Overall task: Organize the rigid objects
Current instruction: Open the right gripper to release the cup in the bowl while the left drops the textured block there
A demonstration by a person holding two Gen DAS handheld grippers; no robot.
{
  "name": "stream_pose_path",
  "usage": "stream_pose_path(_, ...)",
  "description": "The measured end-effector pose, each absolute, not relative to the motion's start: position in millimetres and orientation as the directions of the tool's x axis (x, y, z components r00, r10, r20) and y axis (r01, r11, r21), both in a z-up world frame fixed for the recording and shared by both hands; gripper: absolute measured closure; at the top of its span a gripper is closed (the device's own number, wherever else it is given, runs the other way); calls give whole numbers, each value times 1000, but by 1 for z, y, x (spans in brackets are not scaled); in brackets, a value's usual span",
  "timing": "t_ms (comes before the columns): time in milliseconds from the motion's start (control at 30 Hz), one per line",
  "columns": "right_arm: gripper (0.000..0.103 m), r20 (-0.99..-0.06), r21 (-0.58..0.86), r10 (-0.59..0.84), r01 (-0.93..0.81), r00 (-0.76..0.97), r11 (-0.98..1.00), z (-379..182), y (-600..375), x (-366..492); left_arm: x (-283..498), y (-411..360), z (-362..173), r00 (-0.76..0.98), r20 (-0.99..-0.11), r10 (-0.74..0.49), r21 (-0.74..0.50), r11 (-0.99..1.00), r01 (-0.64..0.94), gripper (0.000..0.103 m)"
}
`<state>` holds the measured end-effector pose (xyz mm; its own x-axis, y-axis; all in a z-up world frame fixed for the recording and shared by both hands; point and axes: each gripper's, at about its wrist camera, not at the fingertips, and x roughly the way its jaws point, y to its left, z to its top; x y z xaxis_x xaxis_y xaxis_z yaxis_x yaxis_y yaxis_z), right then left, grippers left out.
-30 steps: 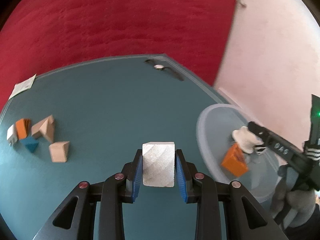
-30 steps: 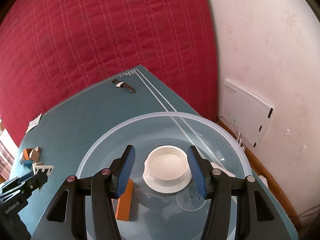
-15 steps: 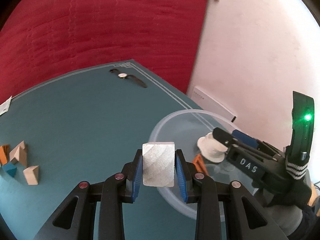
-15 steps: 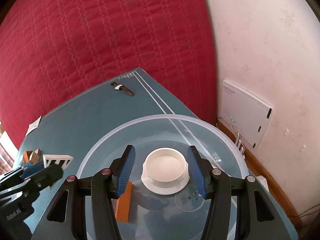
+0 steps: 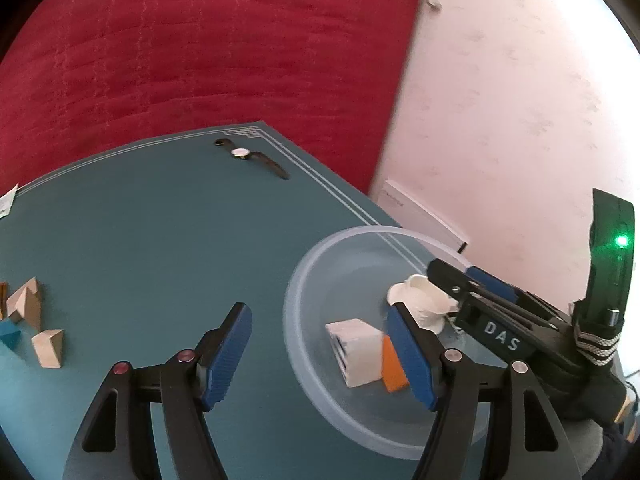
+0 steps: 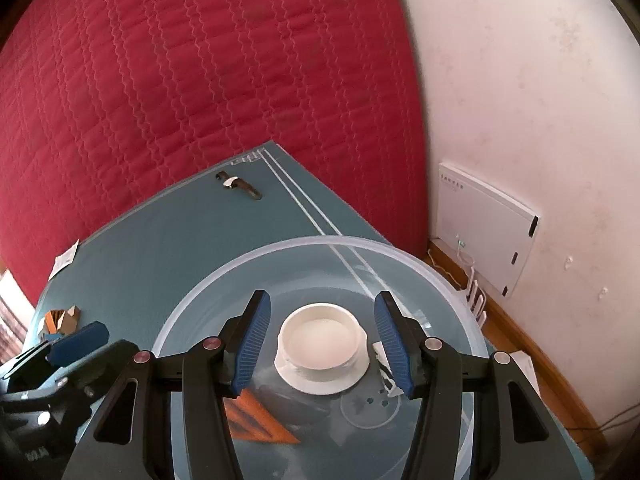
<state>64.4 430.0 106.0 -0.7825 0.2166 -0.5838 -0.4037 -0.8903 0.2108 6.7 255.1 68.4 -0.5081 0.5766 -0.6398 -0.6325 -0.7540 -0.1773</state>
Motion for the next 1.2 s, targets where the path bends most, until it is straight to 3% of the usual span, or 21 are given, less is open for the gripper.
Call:
stream_pose_path(167, 47, -584, 208, 212, -397, -783, -894, 109, 428, 66, 5, 247, 66, -526, -646, 554, -173, -777, -606, 29)
stream_pose_path(333, 47, -585, 205, 202, -385, -785, -900, 108, 425, 69, 8, 239, 64, -561, -644, 520, -140, -801, -582, 19)
stream_pose_path(567, 47, -591, 199, 177, -355, -787, -913, 107, 416, 68, 10, 227, 62, -581, -644, 497, -125, -818, -561, 14)
stream_pose_path(1200, 47, -575, 149, 157, -291, -803, -945, 108, 387, 68, 7, 192, 57, -627, -645, 437, -117, -867, -484, 11)
